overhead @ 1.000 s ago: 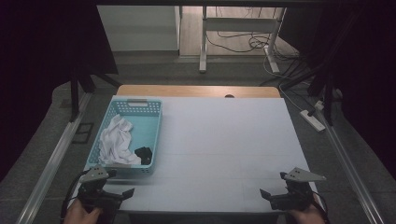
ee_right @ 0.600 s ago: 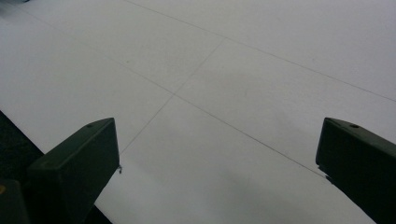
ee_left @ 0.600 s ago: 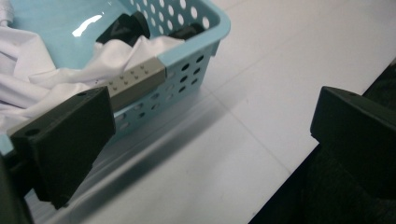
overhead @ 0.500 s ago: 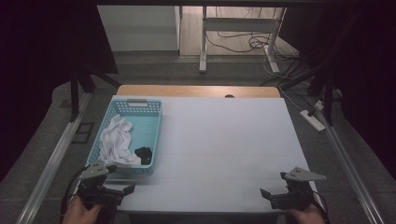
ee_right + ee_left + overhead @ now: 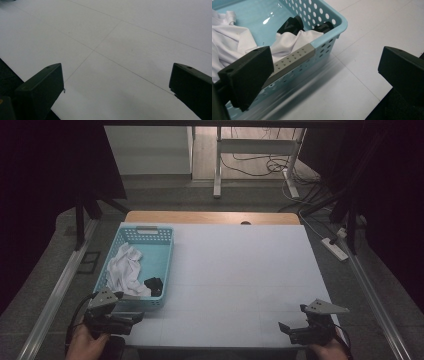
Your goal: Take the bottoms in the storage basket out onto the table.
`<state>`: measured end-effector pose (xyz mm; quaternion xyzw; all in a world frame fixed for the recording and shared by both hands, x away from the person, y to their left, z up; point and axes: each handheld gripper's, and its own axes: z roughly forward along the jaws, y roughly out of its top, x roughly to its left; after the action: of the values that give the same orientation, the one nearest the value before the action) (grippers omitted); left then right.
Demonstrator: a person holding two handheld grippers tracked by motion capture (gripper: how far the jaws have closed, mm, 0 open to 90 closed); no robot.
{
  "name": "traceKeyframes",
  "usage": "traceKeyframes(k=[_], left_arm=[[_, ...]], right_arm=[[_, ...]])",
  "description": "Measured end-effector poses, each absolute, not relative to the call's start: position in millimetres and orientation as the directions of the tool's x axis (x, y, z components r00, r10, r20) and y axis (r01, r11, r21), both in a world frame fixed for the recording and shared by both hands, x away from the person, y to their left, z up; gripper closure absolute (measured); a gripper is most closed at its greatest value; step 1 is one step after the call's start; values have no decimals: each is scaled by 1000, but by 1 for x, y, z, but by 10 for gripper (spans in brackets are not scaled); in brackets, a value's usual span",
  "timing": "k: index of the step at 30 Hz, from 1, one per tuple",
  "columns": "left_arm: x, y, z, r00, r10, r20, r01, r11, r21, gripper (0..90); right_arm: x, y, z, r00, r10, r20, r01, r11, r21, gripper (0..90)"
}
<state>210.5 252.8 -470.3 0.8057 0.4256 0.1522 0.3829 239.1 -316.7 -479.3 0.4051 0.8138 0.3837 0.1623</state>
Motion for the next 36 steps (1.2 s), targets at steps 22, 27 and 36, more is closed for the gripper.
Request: traceKeyframes(k=[22,27,36], left_arm=[[240,263,-462,573,812,-110,598,-323,733,0],[251,264,-461,575,811,-108,600,-327,730,0],[268,264,-465,584,805,-108,614,-351,707,0]], right_arm=[[239,-316,-479,-625,779,43,534,387,751,0],[239,-316,-480,-626,779,41,534,390,750,0],[239,-316,-480,-628,777,40,534,393,749,0]])
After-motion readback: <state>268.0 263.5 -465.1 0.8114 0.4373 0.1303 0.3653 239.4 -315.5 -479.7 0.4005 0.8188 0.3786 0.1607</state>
